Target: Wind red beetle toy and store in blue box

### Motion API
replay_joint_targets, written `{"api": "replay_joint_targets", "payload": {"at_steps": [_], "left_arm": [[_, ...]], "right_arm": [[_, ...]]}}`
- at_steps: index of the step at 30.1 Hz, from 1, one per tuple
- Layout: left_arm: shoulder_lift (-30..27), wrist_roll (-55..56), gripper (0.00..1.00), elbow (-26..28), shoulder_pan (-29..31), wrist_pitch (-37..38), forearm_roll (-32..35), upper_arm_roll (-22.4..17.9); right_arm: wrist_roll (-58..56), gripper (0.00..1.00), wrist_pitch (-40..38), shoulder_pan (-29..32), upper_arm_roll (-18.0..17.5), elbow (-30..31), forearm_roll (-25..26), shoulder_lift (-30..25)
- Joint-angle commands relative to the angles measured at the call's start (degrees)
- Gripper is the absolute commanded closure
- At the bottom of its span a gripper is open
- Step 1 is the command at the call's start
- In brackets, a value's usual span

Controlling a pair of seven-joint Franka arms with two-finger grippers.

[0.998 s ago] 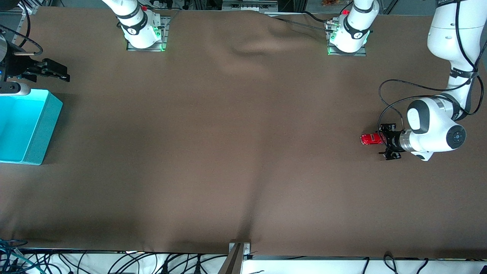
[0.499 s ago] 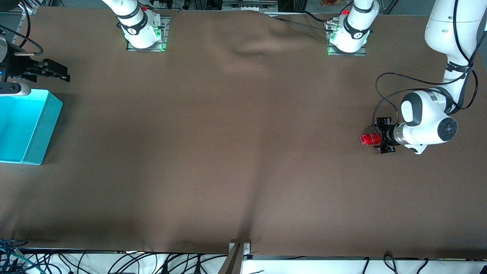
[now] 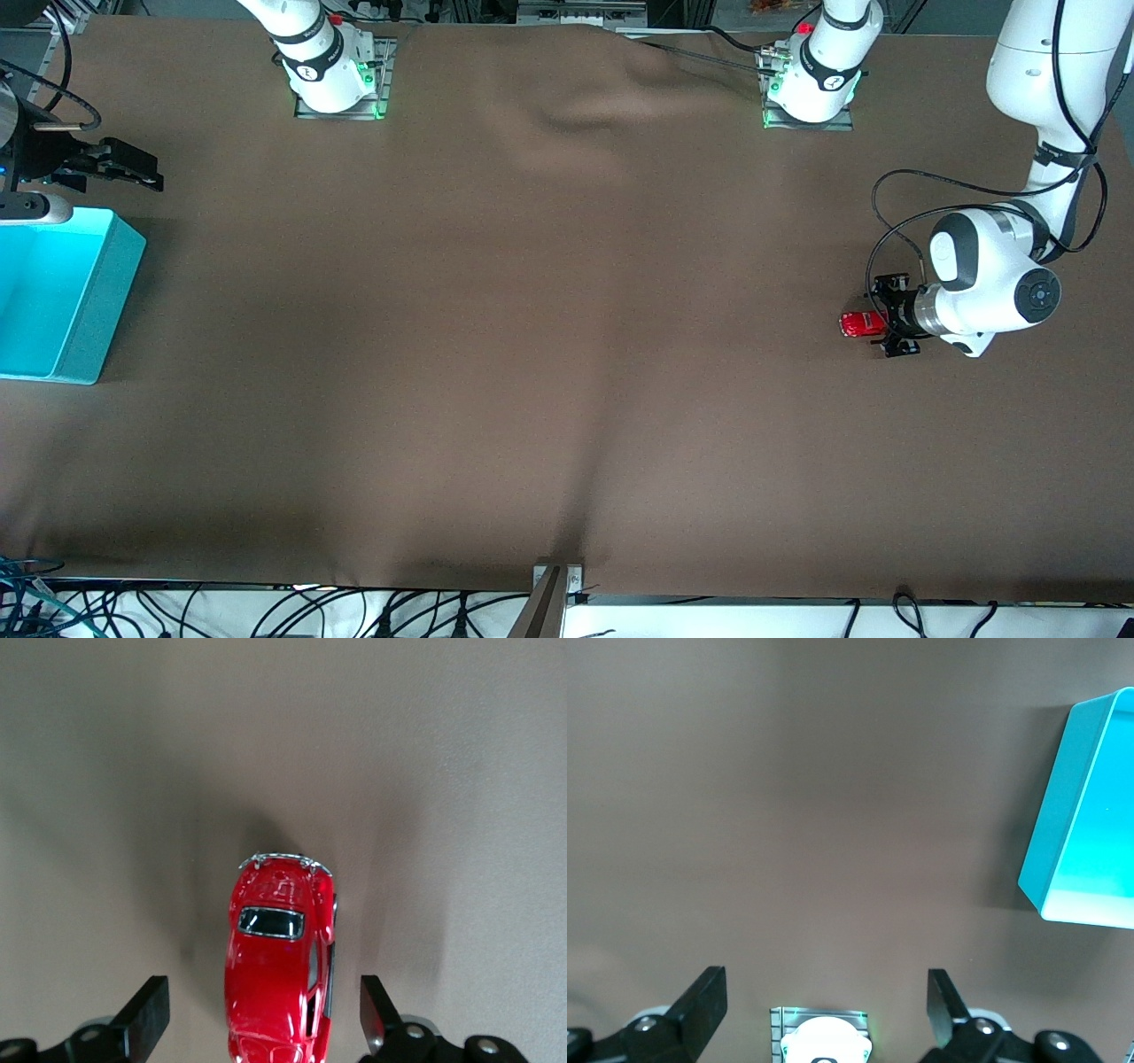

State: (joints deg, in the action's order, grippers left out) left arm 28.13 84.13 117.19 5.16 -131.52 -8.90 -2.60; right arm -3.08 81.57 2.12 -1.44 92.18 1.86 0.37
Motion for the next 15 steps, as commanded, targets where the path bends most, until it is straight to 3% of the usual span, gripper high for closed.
{"api": "replay_joint_targets", "payload": {"at_steps": [1, 7, 9, 15], "left_arm": [[-0.4, 1.4, 0.31, 1.3, -0.1, -1.5, 1.5, 0.1], [-0.4, 1.4, 0.87, 1.2, -0.1, -1.6, 1.5, 0.1], [-0.4, 1.4, 1.0, 1.2, -0.1, -1.6, 1.5, 0.1], [-0.6, 1.4, 1.0, 1.0, -0.1, -1.5, 1.5, 0.1]], "right_arm": [[-1.0, 0.0, -0.7, 0.3, -0.2, -1.0, 1.0, 0.3], [-1.0, 0.0, -0.7, 0.3, -0.2, -1.0, 1.0, 0.3], [-1.0, 0.0, -0.7, 0.3, -0.2, -1.0, 1.2, 0.3], [-0.9, 0.0, -0.7, 0.3, -0.2, -1.0, 1.5, 0.3]]}}
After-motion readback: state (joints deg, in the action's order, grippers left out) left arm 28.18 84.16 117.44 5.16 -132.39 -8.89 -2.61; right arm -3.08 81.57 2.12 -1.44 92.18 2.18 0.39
